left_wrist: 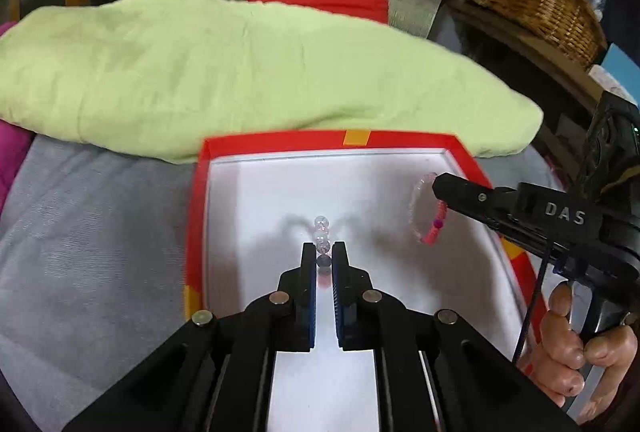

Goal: Organize jewelry
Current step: 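Carry both bracelets into the red box and open both tools, then withdraw both tools from the box toward the remaining bracelets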

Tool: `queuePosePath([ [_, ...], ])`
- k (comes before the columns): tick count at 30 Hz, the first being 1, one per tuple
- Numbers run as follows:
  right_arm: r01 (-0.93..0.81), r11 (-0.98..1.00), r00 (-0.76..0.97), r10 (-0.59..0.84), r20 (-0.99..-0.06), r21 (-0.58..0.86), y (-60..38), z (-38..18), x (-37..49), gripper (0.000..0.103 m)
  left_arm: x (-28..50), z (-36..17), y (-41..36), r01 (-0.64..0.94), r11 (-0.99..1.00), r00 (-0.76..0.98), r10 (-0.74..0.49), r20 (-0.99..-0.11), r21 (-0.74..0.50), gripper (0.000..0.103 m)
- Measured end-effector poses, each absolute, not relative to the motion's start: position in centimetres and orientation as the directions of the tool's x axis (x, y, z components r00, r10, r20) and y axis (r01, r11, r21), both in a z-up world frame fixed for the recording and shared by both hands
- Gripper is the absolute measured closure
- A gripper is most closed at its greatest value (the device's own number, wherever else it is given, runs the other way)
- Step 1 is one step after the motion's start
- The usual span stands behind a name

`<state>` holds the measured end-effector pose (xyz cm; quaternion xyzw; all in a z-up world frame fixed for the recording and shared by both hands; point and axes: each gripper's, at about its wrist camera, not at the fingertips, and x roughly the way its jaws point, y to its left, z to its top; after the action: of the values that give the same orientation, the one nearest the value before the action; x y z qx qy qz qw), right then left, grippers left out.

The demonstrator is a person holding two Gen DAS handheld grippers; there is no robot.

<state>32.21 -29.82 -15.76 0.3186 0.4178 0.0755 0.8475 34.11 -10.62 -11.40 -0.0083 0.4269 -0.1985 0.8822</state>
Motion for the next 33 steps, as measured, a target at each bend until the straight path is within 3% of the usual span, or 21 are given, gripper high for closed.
queuePosePath([
  [3, 0.207, 0.778, 0.623, 0.363, -0.693, 0.594, -30.5, -17.2, 32.7, 0.092, 34.4, -12.1, -11.1, 0.357, 0.915, 0.525, -0.362, -0.77, -0.187, 0.092],
  [4, 0.234, 0.781, 0.611, 0.344, -0.713, 0.579, -30.8, -17.4, 32.7, 0.087, 34.4, -12.2, -11.1, 0.355, 0.916, 0.519, -0.36, -0.776, -0.188, 0.086],
  [5, 0.254, 0.779, 0.607, 0.334, -0.721, 0.574, -31.1, -17.2, 32.5, 0.07, 34.3, -12.1, -10.9, 0.344, 0.919, 0.519, -0.357, -0.777, -0.192, 0.078],
  [6, 0.264, 0.773, 0.611, 0.329, -0.72, 0.576, -31.4, -17.0, 32.3, 0.063, 34.0, -11.7, -10.5, 0.334, 0.921, 0.525, -0.359, -0.772, -0.202, 0.075],
  [10, 0.223, 0.798, 0.641, 0.312, -0.701, 0.559, -32.0, -13.8, 30.6, 0.061, 31.7, -10.0, -8.6, 0.304, 0.926, 0.561, -0.364, -0.744, -0.224, 0.062],
  [13, 0.178, 0.846, 0.649, 0.283, -0.706, 0.503, -31.6, -11.1, 28.4, 0.061, 28.9, -9.0, -7.1, 0.274, 0.946, 0.59, -0.308, -0.747, -0.173, 0.054],
  [17, 0.133, 0.874, 0.643, 0.282, -0.712, 0.467, -31.3, -9.0, 23.5, 0.061, 24.5, -7.4, -5.5, 0.239, 0.969, 0.647, -0.21, -0.733, -0.067, 0.051],
  [21, 0.095, 0.943, 0.641, 0.187, -0.745, 0.319, -30.7, -8.5, 17.2, 0.061, 17.8, -6.6, -4.3, 0.22, 0.975, 0.713, -0.174, -0.679, -0.02, 0.047],
  [27, 0.129, 0.952, 0.657, 0.128, -0.743, 0.278, -30.7, -7.9, 9.5, 0.061, 8.6, -6.5, -3.1, 0.256, 0.966, 0.709, -0.201, -0.676, -0.018, 0.042],
  [33, 0.059, 0.982, 0.646, 0.099, -0.757, 0.179, -27.6, -8.1, 4.0, 0.057, 4.5, -4.9, -1.2, 0.235, 0.972, 0.732, -0.164, -0.661, 0.018, 0.039],
])
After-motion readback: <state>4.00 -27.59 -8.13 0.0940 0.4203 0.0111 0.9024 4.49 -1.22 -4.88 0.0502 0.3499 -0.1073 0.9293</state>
